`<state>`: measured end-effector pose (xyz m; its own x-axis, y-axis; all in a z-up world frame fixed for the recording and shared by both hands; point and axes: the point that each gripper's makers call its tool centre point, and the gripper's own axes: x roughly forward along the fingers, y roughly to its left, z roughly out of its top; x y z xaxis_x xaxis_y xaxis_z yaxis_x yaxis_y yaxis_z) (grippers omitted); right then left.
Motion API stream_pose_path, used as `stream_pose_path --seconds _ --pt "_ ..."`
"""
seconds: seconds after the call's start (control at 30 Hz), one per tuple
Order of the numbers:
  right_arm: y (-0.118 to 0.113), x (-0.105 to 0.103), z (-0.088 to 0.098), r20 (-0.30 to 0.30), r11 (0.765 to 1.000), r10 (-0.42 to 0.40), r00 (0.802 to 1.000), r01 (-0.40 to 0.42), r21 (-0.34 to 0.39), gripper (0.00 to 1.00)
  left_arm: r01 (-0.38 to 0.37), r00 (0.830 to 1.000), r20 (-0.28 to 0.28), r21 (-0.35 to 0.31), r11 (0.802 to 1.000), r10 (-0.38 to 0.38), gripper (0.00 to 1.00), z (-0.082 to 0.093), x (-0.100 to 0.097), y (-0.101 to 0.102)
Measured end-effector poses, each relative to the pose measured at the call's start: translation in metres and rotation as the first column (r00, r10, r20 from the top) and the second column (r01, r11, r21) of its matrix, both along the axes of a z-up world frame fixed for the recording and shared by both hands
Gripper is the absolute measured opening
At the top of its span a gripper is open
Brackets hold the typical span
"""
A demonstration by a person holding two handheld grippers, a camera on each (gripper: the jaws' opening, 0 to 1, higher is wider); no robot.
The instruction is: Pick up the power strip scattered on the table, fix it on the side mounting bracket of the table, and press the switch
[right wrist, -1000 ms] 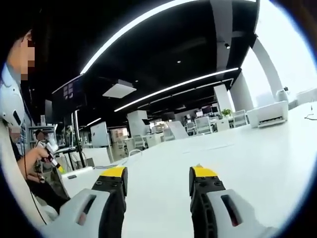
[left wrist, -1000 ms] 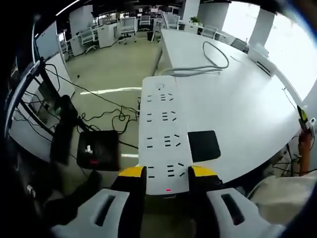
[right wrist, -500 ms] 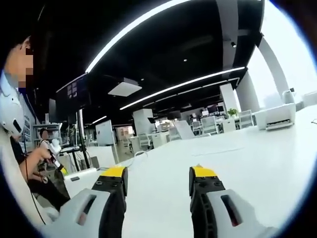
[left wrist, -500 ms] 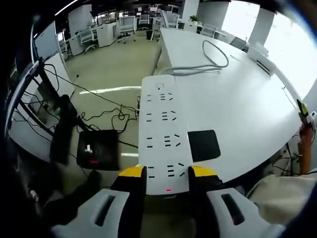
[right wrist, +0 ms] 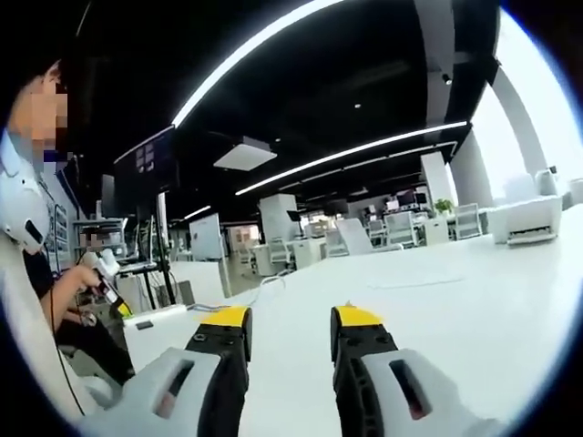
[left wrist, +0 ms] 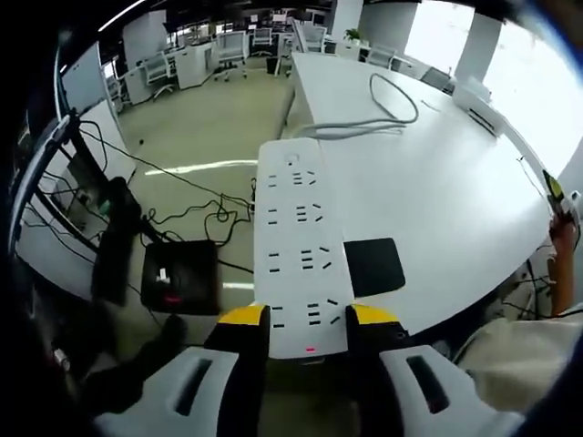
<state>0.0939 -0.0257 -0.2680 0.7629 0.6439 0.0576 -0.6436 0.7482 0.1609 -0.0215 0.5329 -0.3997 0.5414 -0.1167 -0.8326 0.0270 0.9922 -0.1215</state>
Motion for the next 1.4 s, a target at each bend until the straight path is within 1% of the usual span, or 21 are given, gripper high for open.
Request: stream_pose_path --seconds 0.3,0.4,0.47,0.57,0.63,0.73,0.87,1.13,1.33,1.4 --pt "0.009 0.003 0.002 0.001 0.999 0.043 0.999 -0.043 -0.003 0.19 0.002 1.000 -0.007 0.003 1.000 -0.002 0.38 0.000 0.001 0.001" --pt "0.011 0.004 -0.001 0.010 0.999 0.044 0.999 -0.044 -0.024 0.14 0.004 1.000 -0.006 0.005 1.000 -0.003 0.38 0.000 0.001 0.001" --pt "0.012 0.005 -0.003 0.008 0.998 0.046 0.999 -0.046 -0.035 0.12 0.000 1.000 -0.004 0.003 1.000 0.000 0.38 0.000 0.001 0.001" --pt "0.014 0.005 -0.005 0.009 0.997 0.057 0.998 -0.057 -0.049 0.02 0.002 1.000 0.000 0.004 1.000 -0.002 0.37 0.000 0.001 0.001" --pt "0.015 0.006 -0.006 0.010 0.996 0.058 0.998 -0.058 -0.063 0.00 0.005 1.000 0.001 0.001 1.000 -0.006 0.36 0.000 0.001 0.000" --pt "0.016 0.008 -0.007 0.008 0.994 0.057 0.998 -0.056 -0.090 0.00 0.014 1.000 -0.001 0.002 1.000 -0.014 0.34 0.000 0.002 -0.002" --pt "0.019 0.007 -0.003 -0.002 0.993 0.077 0.997 -0.076 -0.089 0.00 0.009 1.000 -0.004 -0.001 1.000 -0.009 0.34 0.000 0.002 -0.002" --pt "0.026 0.005 0.007 0.011 0.990 0.102 0.995 -0.100 -0.104 0.00 0.012 1.000 0.003 0.000 1.000 -0.012 0.35 0.000 0.001 -0.002" --pt "0.037 0.006 0.021 0.015 0.984 0.130 0.991 -0.128 -0.125 0.00 0.008 1.000 -0.001 0.001 1.000 -0.008 0.36 0.000 0.001 -0.001" --pt "0.040 0.008 0.028 0.018 0.982 0.140 0.990 -0.136 -0.129 0.00 0.003 1.000 -0.003 0.002 1.000 -0.003 0.37 0.000 0.001 0.000"
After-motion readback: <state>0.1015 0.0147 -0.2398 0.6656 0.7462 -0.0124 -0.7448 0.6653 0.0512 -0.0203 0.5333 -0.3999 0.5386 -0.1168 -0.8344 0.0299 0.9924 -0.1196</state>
